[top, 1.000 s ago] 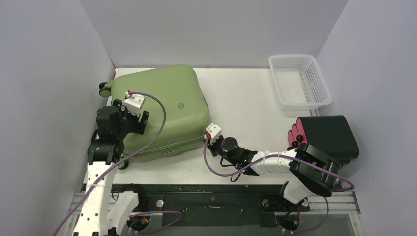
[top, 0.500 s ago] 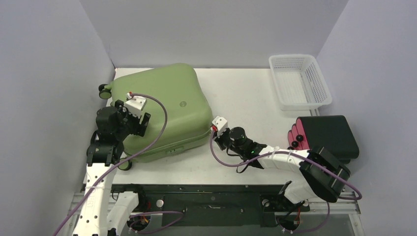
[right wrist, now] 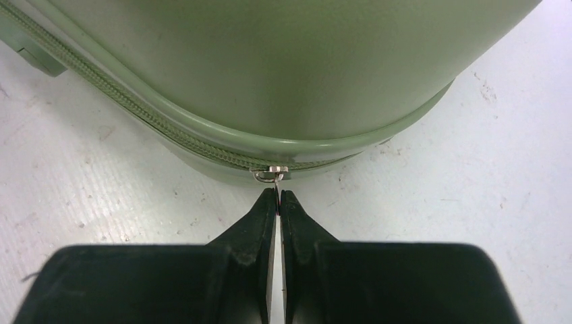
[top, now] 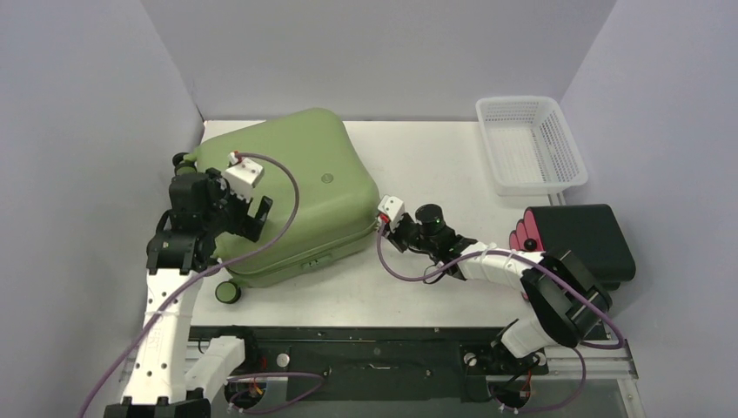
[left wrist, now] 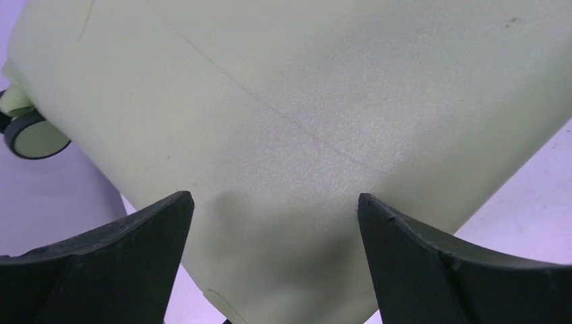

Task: Open, take out, and arrange the luggage
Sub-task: Unzip the luggage at the center of the board.

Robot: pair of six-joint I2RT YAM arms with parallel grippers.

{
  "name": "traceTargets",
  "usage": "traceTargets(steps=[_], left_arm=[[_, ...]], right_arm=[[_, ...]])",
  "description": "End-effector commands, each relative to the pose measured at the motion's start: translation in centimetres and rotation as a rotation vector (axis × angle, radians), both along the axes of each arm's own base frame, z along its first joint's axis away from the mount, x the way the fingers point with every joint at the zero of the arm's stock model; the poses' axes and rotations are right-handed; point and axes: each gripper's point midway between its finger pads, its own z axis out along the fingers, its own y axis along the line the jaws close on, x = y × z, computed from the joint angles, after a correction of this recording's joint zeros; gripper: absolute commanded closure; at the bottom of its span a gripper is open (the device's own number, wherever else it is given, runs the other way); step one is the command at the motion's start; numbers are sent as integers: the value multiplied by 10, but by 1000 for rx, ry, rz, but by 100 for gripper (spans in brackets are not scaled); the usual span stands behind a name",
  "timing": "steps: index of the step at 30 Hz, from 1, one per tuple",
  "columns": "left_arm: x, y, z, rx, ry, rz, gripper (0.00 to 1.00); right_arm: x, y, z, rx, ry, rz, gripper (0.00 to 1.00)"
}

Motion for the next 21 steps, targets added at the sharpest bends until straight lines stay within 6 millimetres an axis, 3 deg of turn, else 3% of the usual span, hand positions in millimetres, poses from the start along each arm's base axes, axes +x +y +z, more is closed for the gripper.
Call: traceTargets(steps=[1,2,3,4,5,6,7,8,9,10,11,12,13,14,15,16,21], left_arm=[[17,-24,28,-112,62,-23,3],[32,-29,26,-128,91,-18,2],[44,-39,53,-168,49,-21,3],[63,-46,44,-180,100,-17,3],[74,-58,67,-209,64,-31,4],[94,-66,53,-204,116,-25,4],[103,-83,72,-199,80,-62,4],[123,-87,57,-148,110,-34,4],[130,-110,70,-110,65,-88,4],[147,-116,55,-45,78,-62,4],[153,-140,67,-19,23,-112,4],[167,-148,54,23,28,-93,4],[173,-171,68,28,-21,-122,4],[191,-178,73,54,-51,-88,4],[192,-191,68,79,-35,-100,4],[210,-202,67,92,-43,-87,4],[234,-226,20,183,24,-67,4]], right_arm=[[16,-3,20,33,-139,15,100],[16,-4,19,32,-147,17,100],[17,-5,19,30,-150,17,100],[17,-5,17,27,-152,18,100],[17,-5,17,26,-151,21,100],[18,-6,15,17,-148,24,100],[18,-5,15,15,-149,27,100],[19,-5,14,11,-148,27,100],[21,-5,15,11,-151,27,100],[21,-5,14,10,-145,26,100],[23,-4,14,11,-141,24,100],[23,-4,13,10,-135,25,100],[23,-4,14,11,-134,26,100],[23,-5,14,10,-132,26,100],[23,-5,13,10,-130,26,100],[23,-5,12,7,-128,27,100],[21,-9,12,18,-124,21,100]])
